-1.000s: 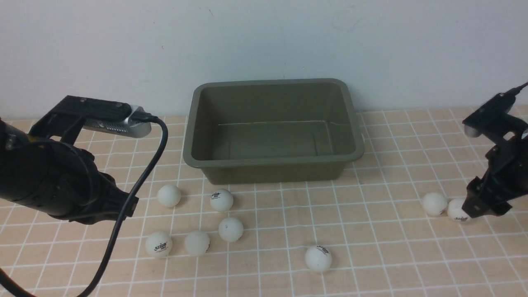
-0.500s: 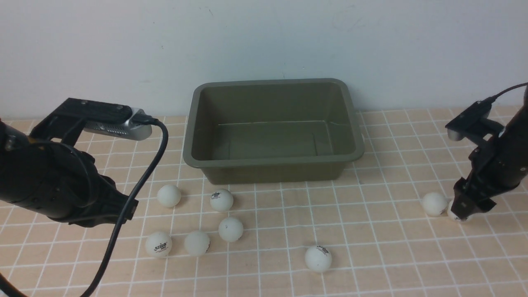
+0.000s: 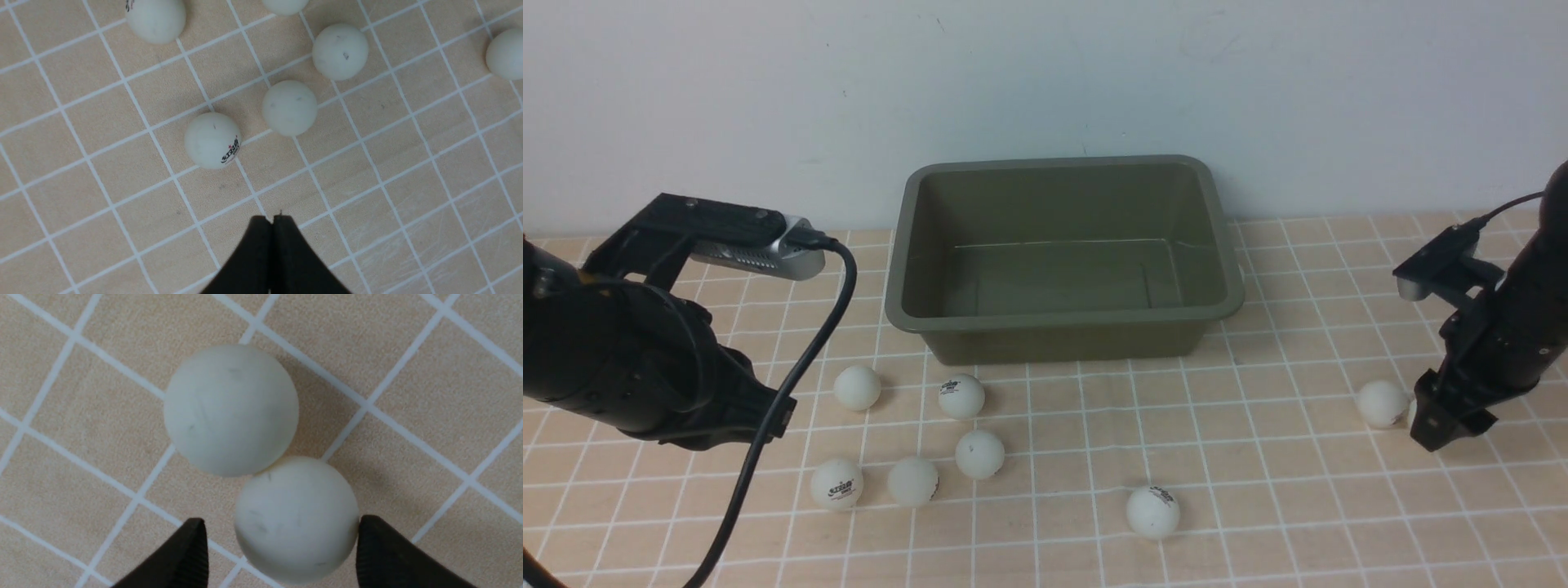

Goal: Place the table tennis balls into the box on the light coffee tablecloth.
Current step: 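Reach for and grasp a ping pong ball on the table, then release the ping pong ball into the bin and lift the gripper away, then reach for and grasp a ping pong ball on the table, then release the ping pong ball into the bin and lift the gripper away, then reach for and grasp a ping pong ball on the table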

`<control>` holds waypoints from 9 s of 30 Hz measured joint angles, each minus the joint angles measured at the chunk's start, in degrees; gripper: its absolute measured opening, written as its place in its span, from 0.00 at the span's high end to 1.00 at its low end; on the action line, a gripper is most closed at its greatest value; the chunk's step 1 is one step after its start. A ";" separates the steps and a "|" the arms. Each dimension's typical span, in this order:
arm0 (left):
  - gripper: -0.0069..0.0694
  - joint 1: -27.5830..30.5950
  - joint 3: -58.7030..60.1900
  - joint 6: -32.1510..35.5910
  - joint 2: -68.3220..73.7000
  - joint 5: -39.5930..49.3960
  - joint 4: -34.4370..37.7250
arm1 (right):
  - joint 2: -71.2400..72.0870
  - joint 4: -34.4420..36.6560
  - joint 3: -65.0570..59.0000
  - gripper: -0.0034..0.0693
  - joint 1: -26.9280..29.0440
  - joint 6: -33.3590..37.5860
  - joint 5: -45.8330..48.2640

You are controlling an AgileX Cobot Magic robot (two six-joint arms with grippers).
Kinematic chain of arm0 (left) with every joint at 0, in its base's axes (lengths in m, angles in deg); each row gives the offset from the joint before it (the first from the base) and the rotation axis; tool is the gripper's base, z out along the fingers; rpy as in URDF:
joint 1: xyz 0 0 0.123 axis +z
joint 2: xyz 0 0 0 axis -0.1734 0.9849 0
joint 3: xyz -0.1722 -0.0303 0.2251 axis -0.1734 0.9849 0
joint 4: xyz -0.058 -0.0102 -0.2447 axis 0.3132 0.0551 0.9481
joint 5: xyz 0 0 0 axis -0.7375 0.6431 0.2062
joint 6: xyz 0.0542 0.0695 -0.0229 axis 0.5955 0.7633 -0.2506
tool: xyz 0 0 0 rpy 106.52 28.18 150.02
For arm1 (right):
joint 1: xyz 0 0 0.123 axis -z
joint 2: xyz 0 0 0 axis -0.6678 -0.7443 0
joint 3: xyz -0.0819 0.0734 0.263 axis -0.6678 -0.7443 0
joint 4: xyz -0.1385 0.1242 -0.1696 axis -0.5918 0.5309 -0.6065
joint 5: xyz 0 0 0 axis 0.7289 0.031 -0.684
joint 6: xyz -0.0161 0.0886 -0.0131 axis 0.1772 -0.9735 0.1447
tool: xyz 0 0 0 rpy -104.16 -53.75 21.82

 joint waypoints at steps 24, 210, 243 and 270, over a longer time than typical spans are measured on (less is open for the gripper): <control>1.00 0.00 0.00 0.40 0.00 0.17 0.88 | -0.23 10.16 23.45 0.47 -1.04 -5.74 14.67; 1.00 0.00 0.00 0.67 0.00 3.00 3.63 | -16.24 33.59 32.33 0.25 0.97 48.66 10.01; 1.00 0.00 0.00 0.69 0.00 4.46 3.63 | -23.36 50.59 32.50 0.25 0.17 58.49 2.97; 1.00 0.00 0.00 0.97 0.00 4.69 3.63 | -26.35 52.05 32.50 0.25 -3.50 55.26 -5.52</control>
